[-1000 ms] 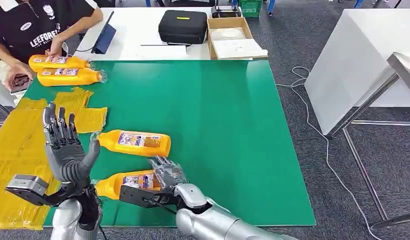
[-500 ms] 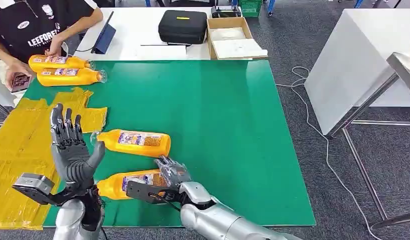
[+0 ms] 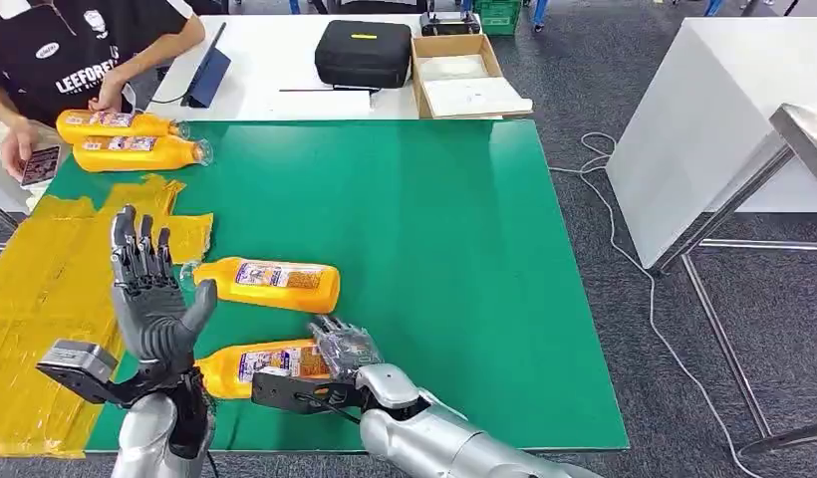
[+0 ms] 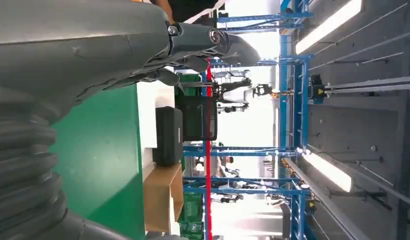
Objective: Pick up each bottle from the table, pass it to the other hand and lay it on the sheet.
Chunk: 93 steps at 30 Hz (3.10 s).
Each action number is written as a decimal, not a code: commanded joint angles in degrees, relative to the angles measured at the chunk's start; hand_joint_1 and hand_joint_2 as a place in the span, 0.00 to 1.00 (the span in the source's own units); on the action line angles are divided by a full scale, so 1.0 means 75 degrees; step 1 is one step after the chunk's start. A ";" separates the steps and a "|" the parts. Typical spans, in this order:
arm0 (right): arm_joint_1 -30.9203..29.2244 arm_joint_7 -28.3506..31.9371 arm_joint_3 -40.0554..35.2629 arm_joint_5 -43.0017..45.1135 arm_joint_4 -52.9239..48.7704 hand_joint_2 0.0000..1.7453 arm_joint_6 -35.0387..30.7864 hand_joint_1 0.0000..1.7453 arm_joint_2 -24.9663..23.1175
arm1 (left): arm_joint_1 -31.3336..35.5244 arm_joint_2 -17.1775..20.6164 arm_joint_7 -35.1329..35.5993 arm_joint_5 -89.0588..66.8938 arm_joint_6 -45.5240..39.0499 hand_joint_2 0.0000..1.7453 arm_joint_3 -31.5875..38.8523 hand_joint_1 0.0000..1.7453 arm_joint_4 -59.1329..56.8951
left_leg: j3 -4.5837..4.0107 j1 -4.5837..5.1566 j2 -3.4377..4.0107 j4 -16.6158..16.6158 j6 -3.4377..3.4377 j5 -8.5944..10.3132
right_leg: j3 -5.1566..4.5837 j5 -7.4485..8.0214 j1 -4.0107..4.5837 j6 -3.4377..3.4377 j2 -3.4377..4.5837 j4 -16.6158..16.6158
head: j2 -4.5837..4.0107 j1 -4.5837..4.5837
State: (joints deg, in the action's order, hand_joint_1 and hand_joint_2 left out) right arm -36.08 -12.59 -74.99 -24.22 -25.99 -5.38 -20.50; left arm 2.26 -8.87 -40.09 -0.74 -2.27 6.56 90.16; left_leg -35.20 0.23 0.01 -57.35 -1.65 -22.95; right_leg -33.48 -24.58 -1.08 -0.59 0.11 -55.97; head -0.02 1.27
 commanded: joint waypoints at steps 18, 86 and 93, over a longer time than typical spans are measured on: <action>0.0212 -0.0674 -0.1304 -0.1698 0.0855 1.00 0.1644 0.83 0.0067 | 0.0404 0.0201 0.0011 0.0268 -0.0105 1.00 -0.0222 0.00 -0.0429 | 0.0118 -0.0005 -0.0021 0.0023 0.0034 -0.0010 | 0.0104 0.0000 0.0028 0.0012 -0.0019 0.0031 | 0.0000 0.0003; 0.1782 0.5550 0.7872 -0.2826 -0.2490 1.00 -0.4617 1.00 0.0067 | 0.2268 0.0359 0.1310 -0.0131 0.1194 1.00 -0.1843 0.00 -0.2928 | 0.0018 0.0002 -0.0060 0.0007 0.0033 0.0006 | 0.0021 -0.0001 0.0024 0.0011 -0.0053 0.0010 | 0.0000 0.0000; 0.1381 0.5006 0.5524 -0.2795 -0.1562 1.00 -0.4617 1.00 0.0067 | 0.1397 0.0695 0.1380 -0.0226 0.0687 1.00 -0.2199 0.00 -0.1737 | 0.0040 0.0003 0.0042 0.0009 0.0033 -0.0022 | 0.0027 0.0003 0.0025 0.0011 0.0046 0.0012 | 0.0000 0.0003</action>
State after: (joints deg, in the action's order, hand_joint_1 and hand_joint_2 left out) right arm -22.06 28.48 -15.02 -46.01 -47.36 -37.59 -20.74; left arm 14.49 -7.56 -30.16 -2.10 5.33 -4.37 76.46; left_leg -35.33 0.28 0.03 -57.36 -1.60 -22.94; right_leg -33.48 -24.53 -0.94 -0.64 0.13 -56.02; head -0.02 1.29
